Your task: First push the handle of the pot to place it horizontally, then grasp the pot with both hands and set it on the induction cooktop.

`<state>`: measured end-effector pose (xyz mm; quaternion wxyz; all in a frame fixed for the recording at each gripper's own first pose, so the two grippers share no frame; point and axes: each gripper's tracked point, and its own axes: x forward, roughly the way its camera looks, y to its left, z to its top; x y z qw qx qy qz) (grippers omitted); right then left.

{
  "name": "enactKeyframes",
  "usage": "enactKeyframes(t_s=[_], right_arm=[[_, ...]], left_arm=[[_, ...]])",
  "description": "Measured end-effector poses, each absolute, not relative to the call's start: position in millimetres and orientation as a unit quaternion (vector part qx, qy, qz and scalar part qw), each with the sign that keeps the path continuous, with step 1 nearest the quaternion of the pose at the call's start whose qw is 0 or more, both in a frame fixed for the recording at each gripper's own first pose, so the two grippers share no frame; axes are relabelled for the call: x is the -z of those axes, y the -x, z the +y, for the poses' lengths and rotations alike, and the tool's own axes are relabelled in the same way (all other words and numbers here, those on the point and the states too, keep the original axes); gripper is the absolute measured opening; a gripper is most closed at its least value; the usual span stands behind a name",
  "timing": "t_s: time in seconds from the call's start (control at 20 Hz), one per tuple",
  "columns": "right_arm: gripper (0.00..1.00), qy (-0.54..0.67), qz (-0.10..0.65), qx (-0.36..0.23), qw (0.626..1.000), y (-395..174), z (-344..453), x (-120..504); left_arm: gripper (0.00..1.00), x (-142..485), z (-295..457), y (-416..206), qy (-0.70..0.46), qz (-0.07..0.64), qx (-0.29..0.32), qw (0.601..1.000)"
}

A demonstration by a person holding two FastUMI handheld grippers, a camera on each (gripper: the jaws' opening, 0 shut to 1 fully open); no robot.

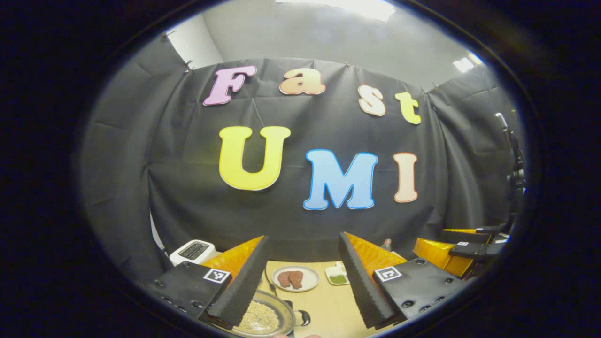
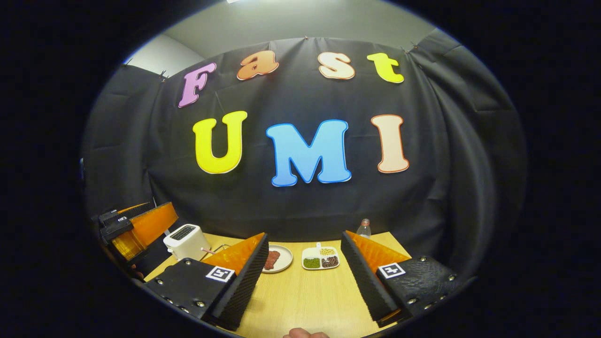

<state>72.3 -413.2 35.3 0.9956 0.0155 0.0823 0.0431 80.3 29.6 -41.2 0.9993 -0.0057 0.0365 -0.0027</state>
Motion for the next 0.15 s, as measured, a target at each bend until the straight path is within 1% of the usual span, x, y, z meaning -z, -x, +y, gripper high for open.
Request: enactKeyframes(t_s=[0.05, 0.1, 0.15], right_arm=[[0.96, -0.02, 0.077, -0.043, 0.996, -71, -420, -42], [0.87, -0.026, 0.075, -0.045, 0.996, -68, -424, -46], [0.87, -0.031, 0.074, -0.048, 0.996, -67, -427, -49]], left_arm=[[0.98, 36, 22, -80, 0.002, 0.032, 0.002, 0.999], [0.98, 35, 17, -78, -0.004, 0.031, 0.0, 0.999], [0.98, 33, 12, -77, -0.008, 0.032, -0.003, 0.999]])
